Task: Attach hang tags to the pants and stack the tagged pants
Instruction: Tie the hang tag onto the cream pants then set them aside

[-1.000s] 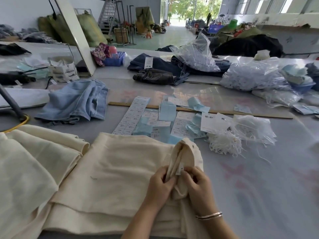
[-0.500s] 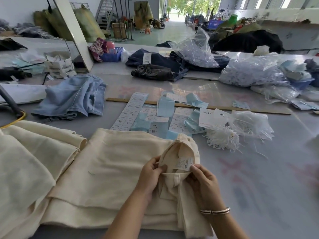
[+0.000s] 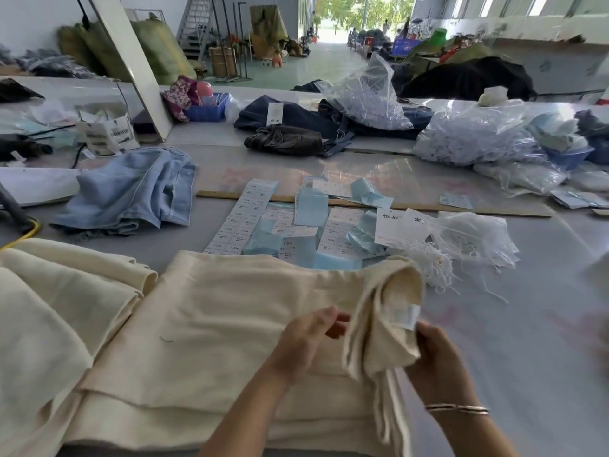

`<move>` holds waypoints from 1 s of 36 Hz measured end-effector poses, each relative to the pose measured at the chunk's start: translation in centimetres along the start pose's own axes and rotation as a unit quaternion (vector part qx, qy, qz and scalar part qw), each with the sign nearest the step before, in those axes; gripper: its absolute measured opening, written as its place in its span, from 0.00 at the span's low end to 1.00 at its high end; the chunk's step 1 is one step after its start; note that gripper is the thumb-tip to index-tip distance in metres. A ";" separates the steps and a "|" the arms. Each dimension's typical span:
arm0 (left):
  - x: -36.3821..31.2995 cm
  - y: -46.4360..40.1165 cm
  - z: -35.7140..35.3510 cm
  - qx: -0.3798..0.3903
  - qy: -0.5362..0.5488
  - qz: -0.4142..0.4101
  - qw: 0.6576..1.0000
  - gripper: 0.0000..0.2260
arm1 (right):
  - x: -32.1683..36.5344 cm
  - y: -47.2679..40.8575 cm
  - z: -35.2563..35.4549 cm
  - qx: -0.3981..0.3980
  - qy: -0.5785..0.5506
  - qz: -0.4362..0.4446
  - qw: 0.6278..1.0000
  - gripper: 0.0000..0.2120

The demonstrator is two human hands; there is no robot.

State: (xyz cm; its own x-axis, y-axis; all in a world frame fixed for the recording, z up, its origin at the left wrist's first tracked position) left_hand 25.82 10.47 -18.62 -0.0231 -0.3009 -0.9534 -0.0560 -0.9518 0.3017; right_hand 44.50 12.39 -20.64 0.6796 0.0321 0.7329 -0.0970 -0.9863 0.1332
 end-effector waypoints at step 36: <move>1.4 -1.2 0.3 -0.166 -0.521 -0.082 0.833 0.21 | 4.7 -21.0 -8.0 0.183 0.865 0.278 0.377 0.15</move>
State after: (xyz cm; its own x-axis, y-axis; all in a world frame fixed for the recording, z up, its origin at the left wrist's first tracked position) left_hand 25.55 11.22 -20.34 -0.9062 -0.1144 -0.4070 0.1317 -0.9912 -0.0146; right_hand 43.88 34.54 -14.63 -0.8923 -0.4499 -0.0385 0.4460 -0.8649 -0.2302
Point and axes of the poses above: each hand's wrist, its own y-axis away from the middle knuckle, its own z-axis out of the back of the hand, x = y × z, the point moved 7 cm from there along -y, towards the middle knuckle, and after that the axes turned 14 degrees about z, right-handed, at the moved point
